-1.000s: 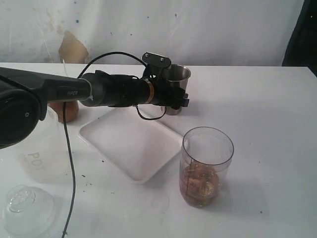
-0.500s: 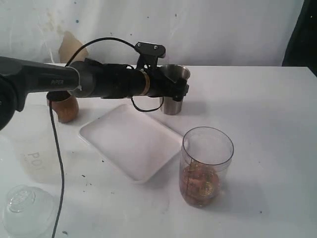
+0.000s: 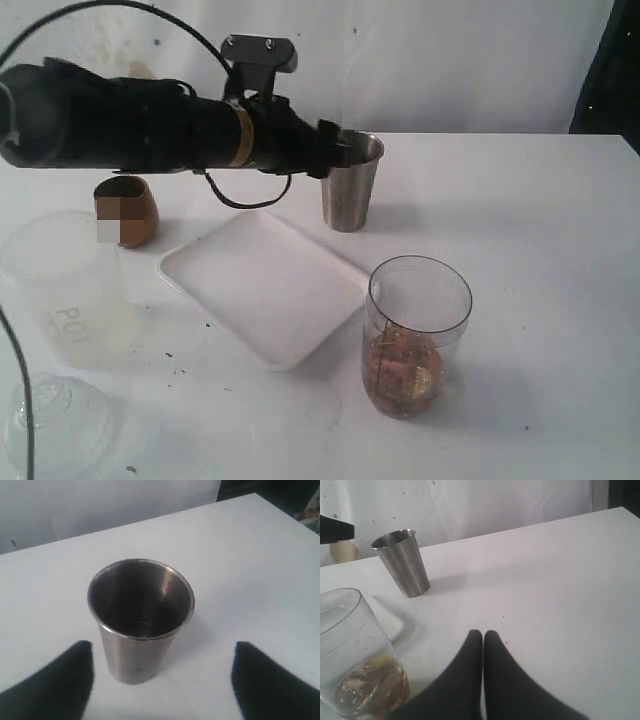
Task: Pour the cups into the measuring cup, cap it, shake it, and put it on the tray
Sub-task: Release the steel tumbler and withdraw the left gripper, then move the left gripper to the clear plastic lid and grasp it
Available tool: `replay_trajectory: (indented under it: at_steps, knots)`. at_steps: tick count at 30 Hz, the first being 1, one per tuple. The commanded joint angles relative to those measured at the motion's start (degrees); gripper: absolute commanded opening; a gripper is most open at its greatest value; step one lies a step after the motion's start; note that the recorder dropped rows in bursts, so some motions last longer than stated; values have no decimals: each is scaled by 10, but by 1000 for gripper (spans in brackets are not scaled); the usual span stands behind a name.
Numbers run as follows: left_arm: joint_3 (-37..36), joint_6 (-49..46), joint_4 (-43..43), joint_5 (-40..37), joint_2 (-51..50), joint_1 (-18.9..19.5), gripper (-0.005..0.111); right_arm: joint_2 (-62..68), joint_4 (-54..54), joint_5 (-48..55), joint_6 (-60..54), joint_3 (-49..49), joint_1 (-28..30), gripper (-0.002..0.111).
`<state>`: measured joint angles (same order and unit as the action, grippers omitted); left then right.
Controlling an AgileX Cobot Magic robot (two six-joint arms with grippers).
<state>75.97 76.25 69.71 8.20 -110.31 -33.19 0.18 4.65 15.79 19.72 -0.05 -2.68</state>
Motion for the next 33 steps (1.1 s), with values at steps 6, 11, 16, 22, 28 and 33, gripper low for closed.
replay_trajectory:
  at_steps: [6,11,16,22,28,33]
  knots:
    - [-131,9,-5,-110,234,-2,0,-2,0,-7,-4,1,-2,0]
    - [-145,-154,-131,-314,308,-2,0,-2,0,-7,-4,1,-2,0]
    - [-67,-645,-505,-570,300,29,0,-2,0,-8,-4,1,-2,0]
    - [-32,-811,-697,-782,310,69,0,-2,0,-8,-4,1,-2,0]
    - [-130,-773,-691,-782,380,68,13,-2,0,-7,-4,1,-2,0]
    - [-239,-763,-691,-782,390,68,68,-2,0,-8,-4,1,-2,0]
